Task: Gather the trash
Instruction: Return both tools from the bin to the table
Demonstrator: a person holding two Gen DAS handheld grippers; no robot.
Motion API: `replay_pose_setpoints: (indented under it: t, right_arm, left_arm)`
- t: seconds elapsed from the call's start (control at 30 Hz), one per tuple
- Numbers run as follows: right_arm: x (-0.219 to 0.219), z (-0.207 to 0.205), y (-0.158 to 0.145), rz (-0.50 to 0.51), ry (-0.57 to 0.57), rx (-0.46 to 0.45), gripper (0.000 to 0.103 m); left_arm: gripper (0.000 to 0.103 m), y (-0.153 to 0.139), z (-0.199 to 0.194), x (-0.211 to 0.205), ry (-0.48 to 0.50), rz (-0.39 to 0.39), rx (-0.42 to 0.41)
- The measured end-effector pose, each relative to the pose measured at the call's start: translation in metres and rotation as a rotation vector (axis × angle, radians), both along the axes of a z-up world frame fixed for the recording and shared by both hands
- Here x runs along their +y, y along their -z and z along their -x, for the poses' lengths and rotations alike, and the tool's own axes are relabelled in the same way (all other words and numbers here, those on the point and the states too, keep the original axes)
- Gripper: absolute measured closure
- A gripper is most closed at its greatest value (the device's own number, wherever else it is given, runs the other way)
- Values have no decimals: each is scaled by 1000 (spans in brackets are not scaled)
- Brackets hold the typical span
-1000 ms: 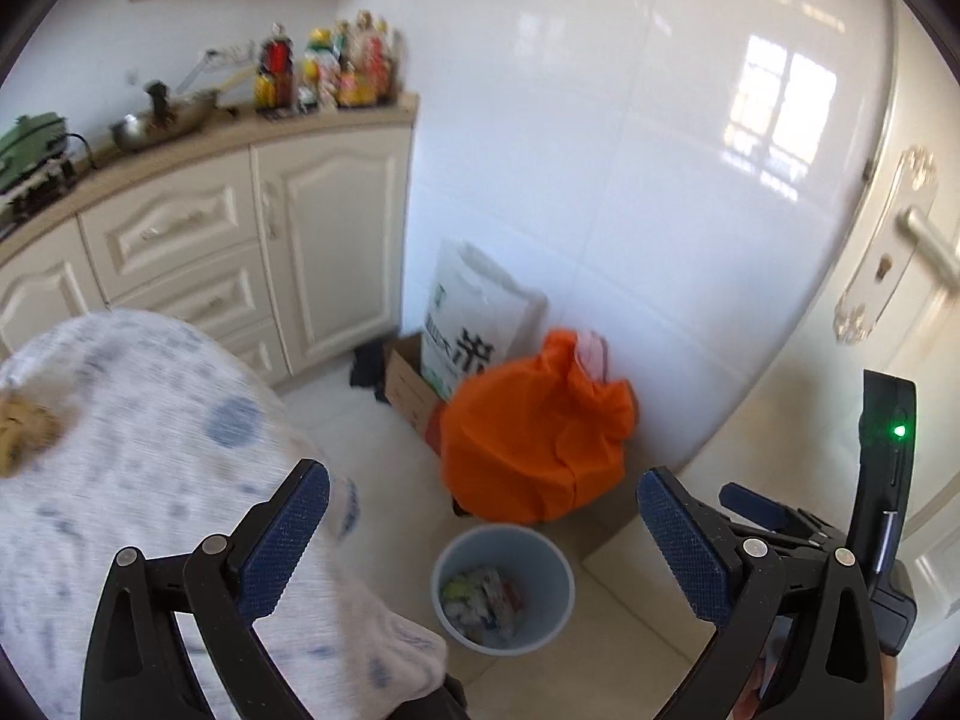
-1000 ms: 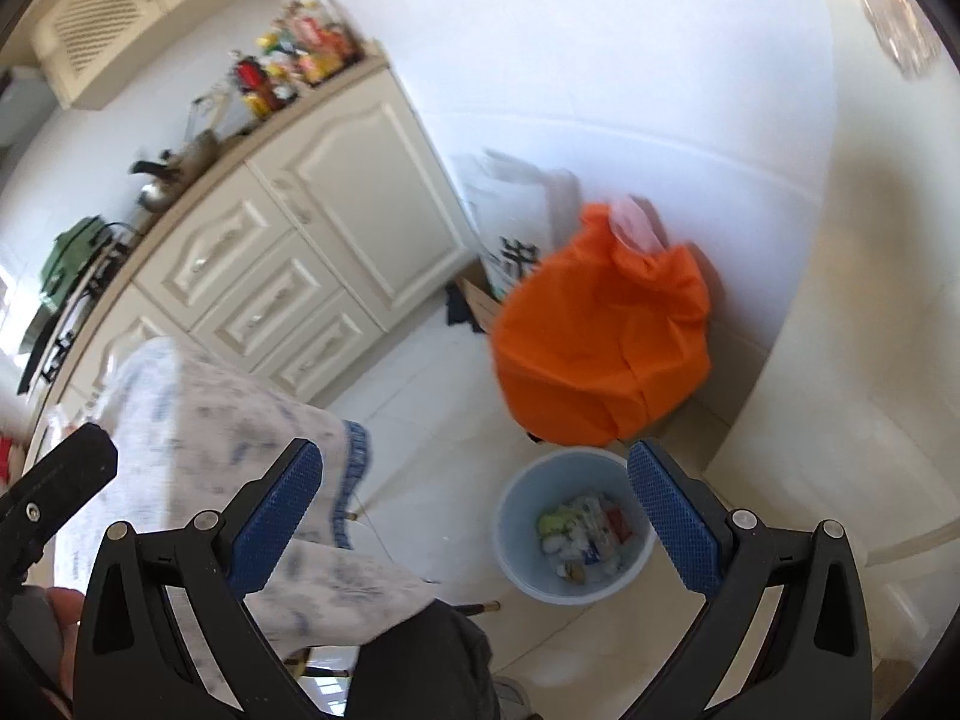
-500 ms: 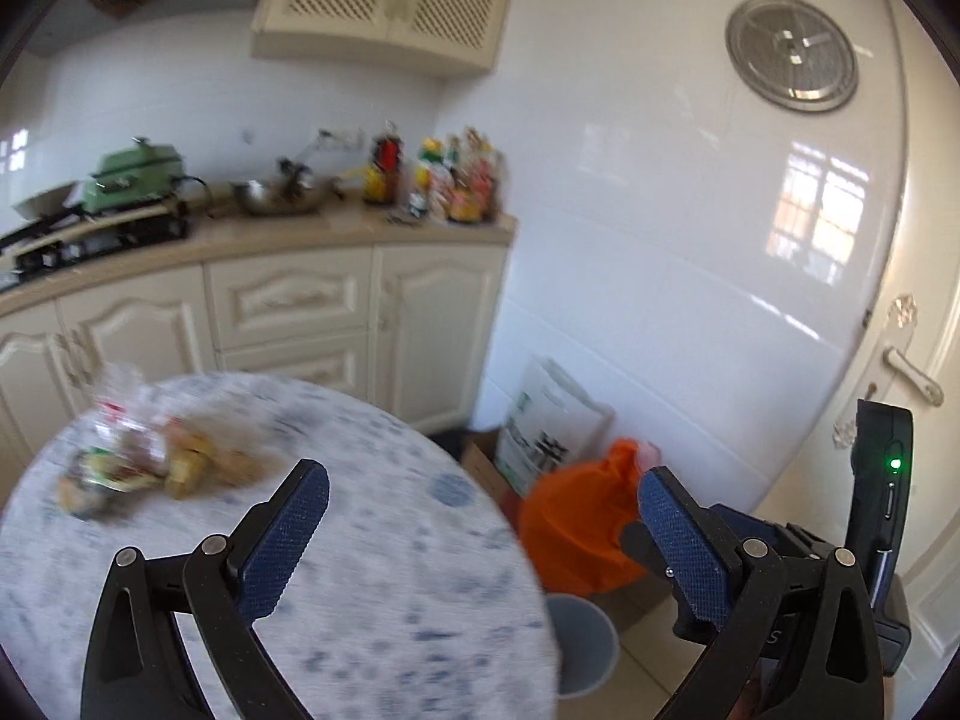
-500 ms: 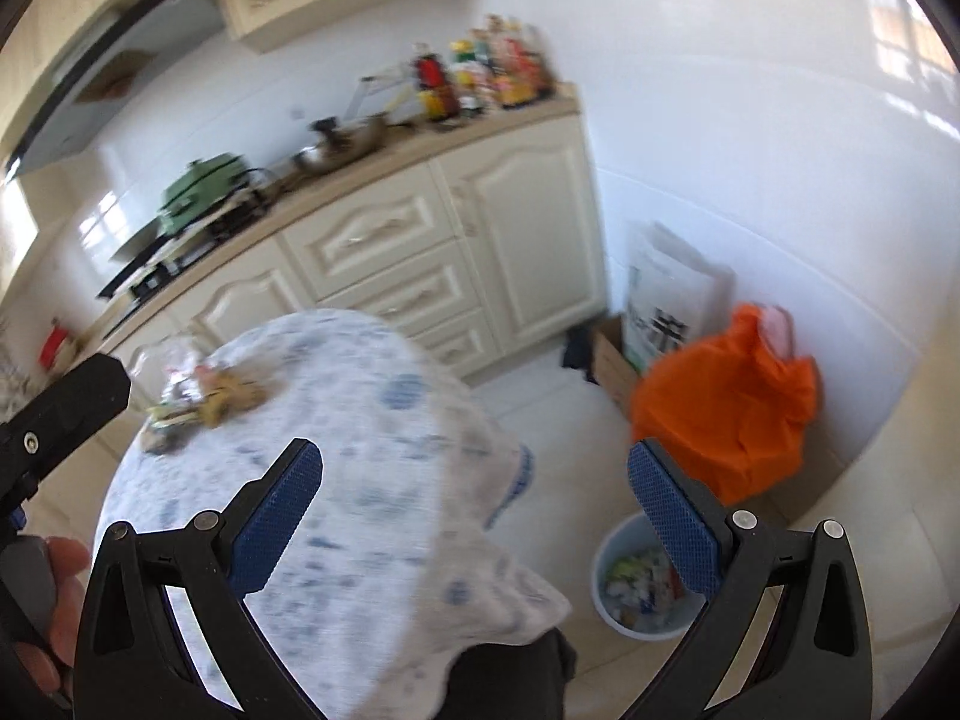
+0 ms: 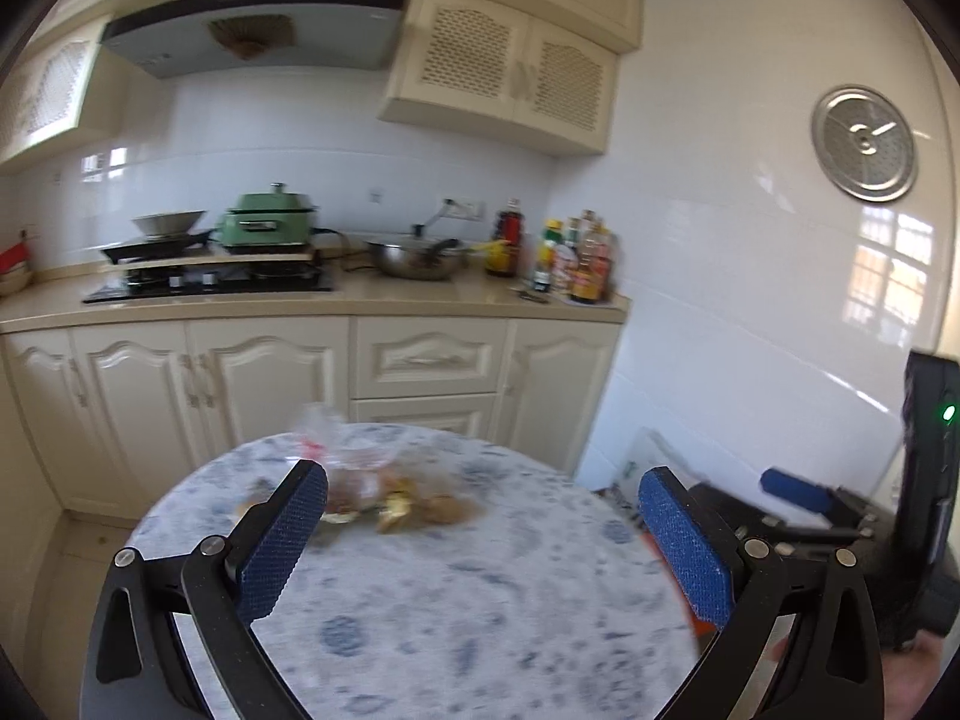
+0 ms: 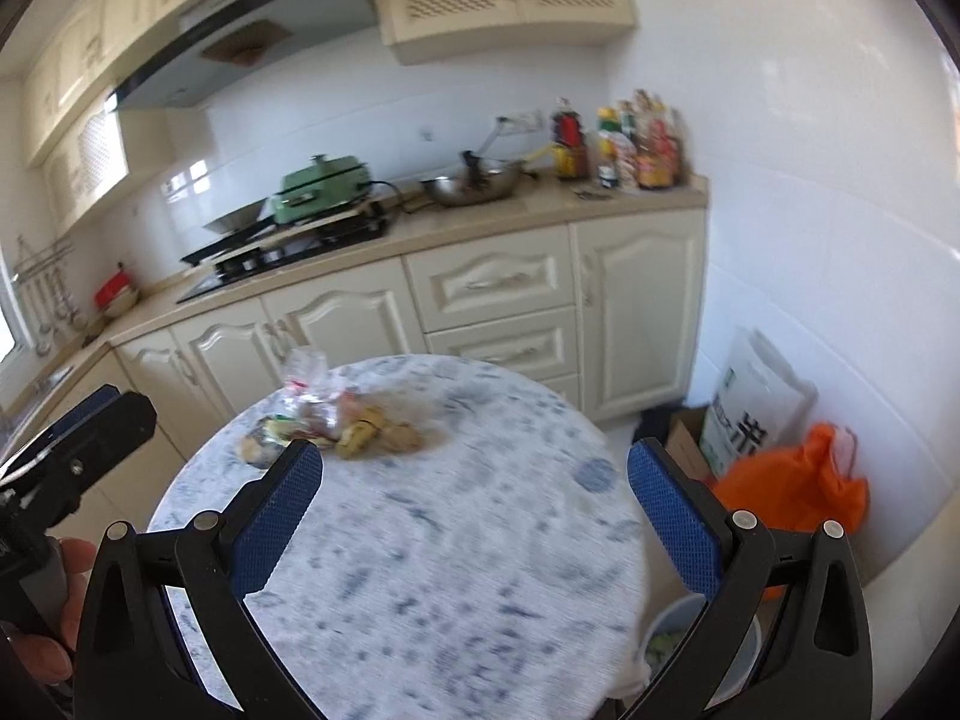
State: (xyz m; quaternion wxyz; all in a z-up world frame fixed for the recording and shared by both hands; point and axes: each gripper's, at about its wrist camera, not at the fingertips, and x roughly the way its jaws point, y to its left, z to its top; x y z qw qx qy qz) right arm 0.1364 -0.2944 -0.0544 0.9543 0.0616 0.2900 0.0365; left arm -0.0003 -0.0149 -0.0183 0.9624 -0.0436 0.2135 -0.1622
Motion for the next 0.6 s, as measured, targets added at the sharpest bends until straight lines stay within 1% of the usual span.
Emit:
replay_pose_setpoints:
  t: [0.17,0.27,0.37,0.5,0.53,0.6]
  right_arm:
    - [39,-14,3,44,-87,-6,0]
    - [59,-28,15,72,-126,15,0]
    - [71,-48,35,82,-146,59,0]
    - [79,-77,66,109,-147,130,0]
    - [79,-84,74,112,-147,146,0]
    - [78,-100,90,123,-146,183,0]
  left_arm:
    - [1,19,14,26,-92,-36,16]
    - [1,31,16,36,-136,-46,51]
    - [1,41,10,37,-170,-52,94]
    - [1,55,-15,38,-208,-75,163]
    - [1,54,-29,35,-213,-84,177]
    - [1,65,-49,33,-222,-113,215]
